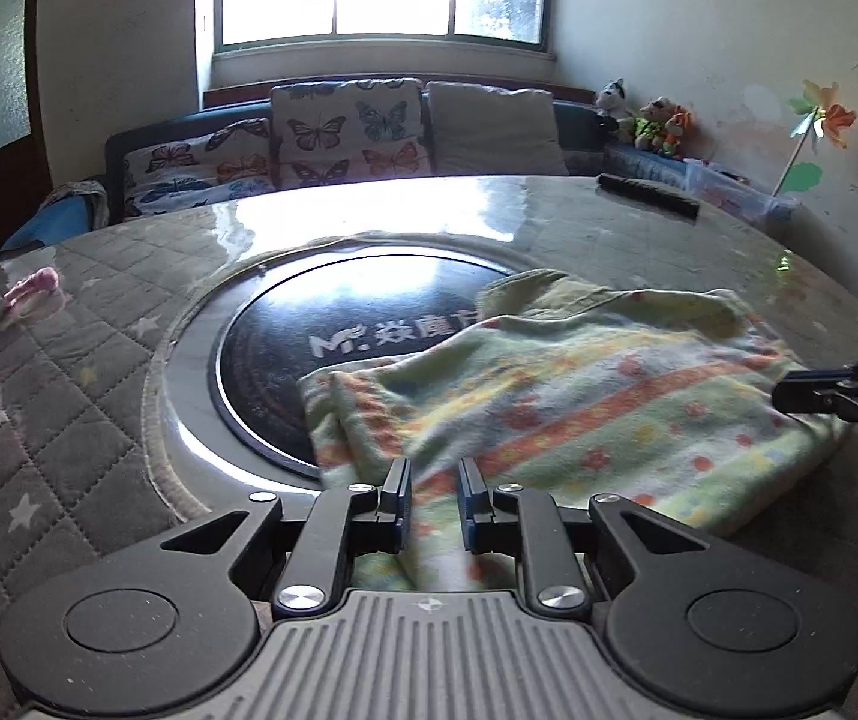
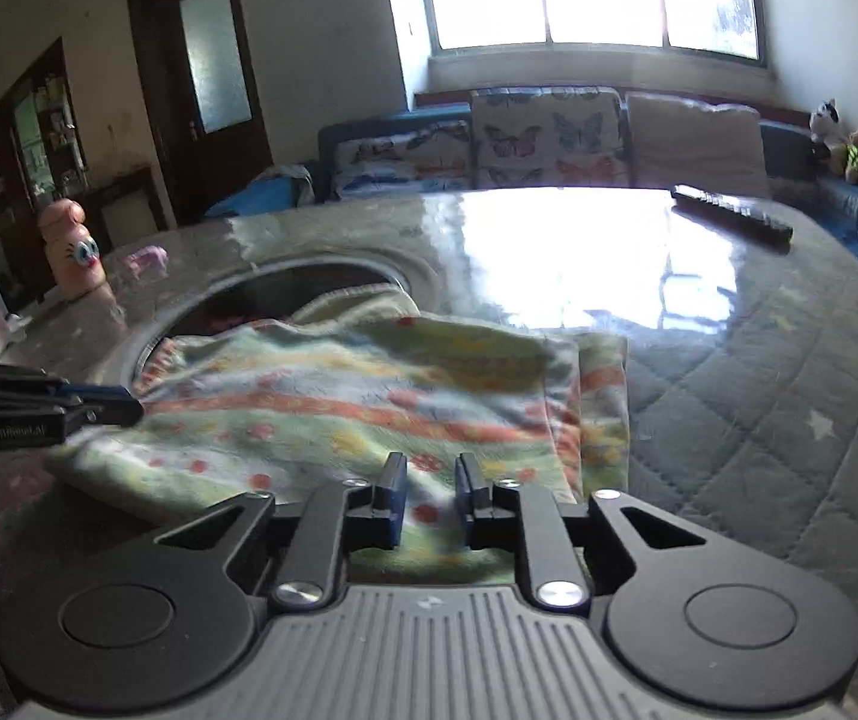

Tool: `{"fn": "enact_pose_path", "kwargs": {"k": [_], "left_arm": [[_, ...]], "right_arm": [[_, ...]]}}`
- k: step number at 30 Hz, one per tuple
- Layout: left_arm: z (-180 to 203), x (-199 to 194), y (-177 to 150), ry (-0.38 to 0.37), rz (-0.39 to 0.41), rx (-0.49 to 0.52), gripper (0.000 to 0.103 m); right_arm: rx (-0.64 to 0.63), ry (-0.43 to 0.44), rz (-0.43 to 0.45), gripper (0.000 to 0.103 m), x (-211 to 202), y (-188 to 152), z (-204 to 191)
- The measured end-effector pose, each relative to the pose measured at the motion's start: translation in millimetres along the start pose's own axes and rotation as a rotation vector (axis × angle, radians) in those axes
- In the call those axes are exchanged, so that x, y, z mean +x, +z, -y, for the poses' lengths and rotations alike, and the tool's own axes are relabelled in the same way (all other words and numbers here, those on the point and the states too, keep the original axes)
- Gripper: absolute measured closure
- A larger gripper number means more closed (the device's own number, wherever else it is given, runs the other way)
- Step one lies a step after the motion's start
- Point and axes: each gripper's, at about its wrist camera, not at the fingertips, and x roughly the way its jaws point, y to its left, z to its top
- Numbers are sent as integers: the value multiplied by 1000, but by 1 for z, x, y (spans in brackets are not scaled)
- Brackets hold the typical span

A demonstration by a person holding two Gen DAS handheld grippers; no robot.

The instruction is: Fold clothes

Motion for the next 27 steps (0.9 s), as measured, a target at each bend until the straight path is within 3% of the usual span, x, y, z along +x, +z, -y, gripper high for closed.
{"fn": "enact_pose_path", "kwargs": {"k": [6, 14, 21, 27], "left_arm": [[-6, 8, 15, 17, -2, 2, 84], [31, 32, 48, -73, 8, 98, 84], [34, 69, 59, -68, -41, 109, 84], [31, 74, 63, -65, -42, 104, 84]], "right_arm": [[13, -17, -5, 86, 1, 10, 12], [-38, 42, -2, 86, 44, 46, -5], [-52, 25, -36, 88, 79, 60, 0], [-44, 38, -14, 87, 75, 69, -1]]}}
